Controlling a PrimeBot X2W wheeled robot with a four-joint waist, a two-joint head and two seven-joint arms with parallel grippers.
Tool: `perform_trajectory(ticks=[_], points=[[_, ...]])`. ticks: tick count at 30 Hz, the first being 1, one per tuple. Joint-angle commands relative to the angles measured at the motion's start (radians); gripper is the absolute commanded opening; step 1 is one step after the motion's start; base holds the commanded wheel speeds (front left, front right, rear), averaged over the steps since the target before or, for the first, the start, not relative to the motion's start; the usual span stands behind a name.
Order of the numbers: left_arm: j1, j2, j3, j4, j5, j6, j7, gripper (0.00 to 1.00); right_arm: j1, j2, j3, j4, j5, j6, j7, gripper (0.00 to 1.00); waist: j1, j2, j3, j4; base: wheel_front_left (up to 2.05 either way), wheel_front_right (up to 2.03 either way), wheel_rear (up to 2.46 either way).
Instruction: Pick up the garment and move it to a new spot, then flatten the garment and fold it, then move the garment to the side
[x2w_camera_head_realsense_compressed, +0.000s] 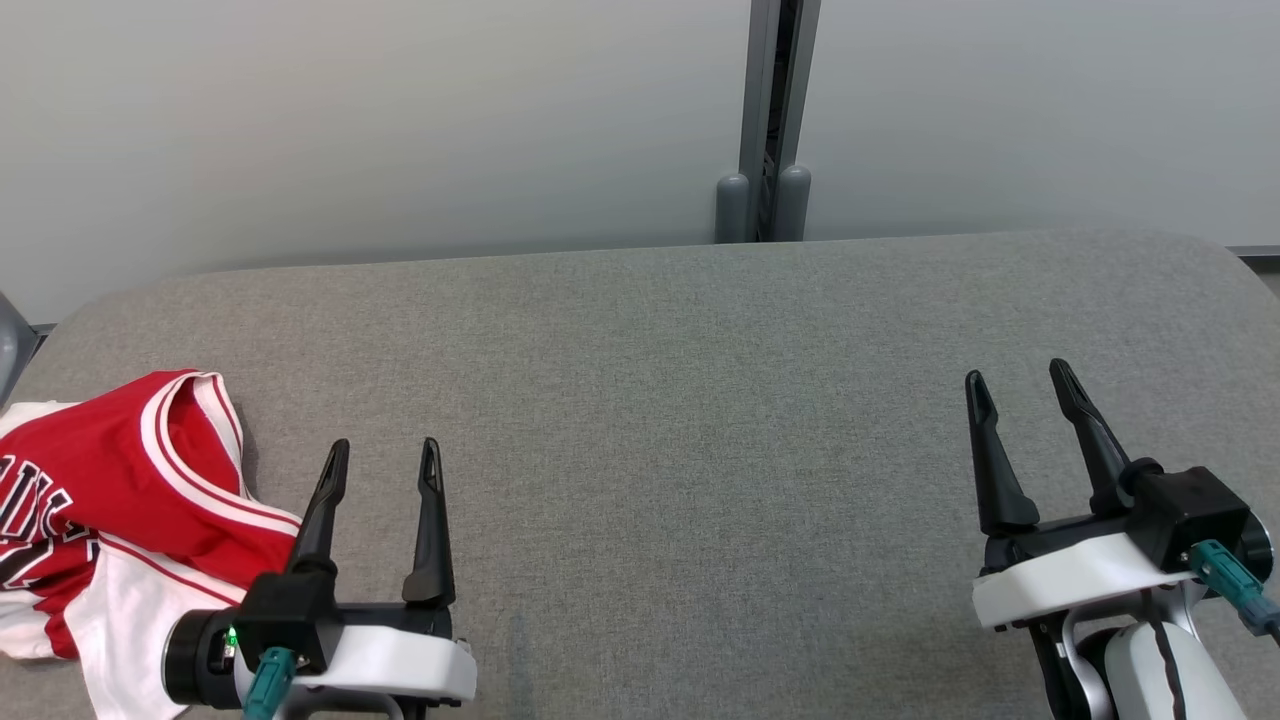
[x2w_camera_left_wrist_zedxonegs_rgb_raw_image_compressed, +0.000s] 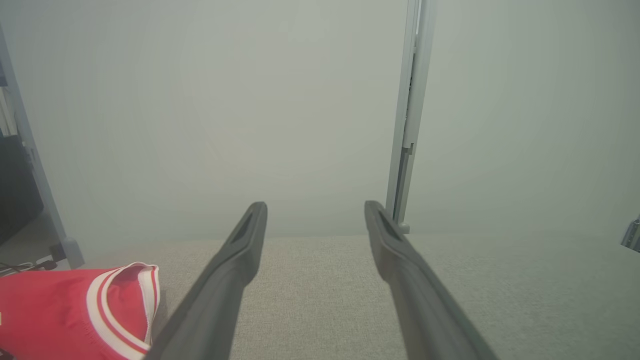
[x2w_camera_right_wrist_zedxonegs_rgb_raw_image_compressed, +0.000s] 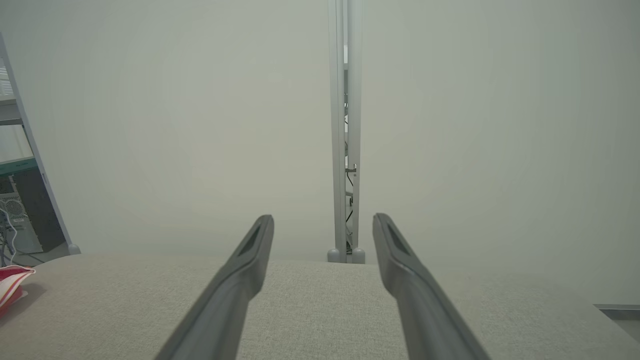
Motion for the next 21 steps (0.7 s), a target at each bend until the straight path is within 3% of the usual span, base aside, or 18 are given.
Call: perform_trajectory(ticks=[1, 12, 21], points=[[0.008, 0.001, 0.004, -0.01, 0.022, -0.003, -0.008, 1.0, -0.015, -0.01, 0.001, 0.0, -0.021, 0.002, -0.012, 1.0, 0.0, 0.0, 0.0, 0.0, 0.0, 0.0, 0.0], [0.028, -0.022, 0.024, -0.017, 0.11, -0.038, -0.027, 1.0, -0.023, -0.011, 0.014, 0.028, -0.068, 0.002, -0.037, 1.0, 0.0, 0.0, 0.001, -0.003, 0.0, 0.0, 0.0], [0.035, -0.031, 0.034, -0.022, 0.181, -0.043, -0.043, 1.0, -0.03, -0.012, 0.024, 0.037, -0.127, 0.002, -0.053, 1.0, 0.0, 0.0, 0.003, -0.002, 0.0, 0.0, 0.0]])
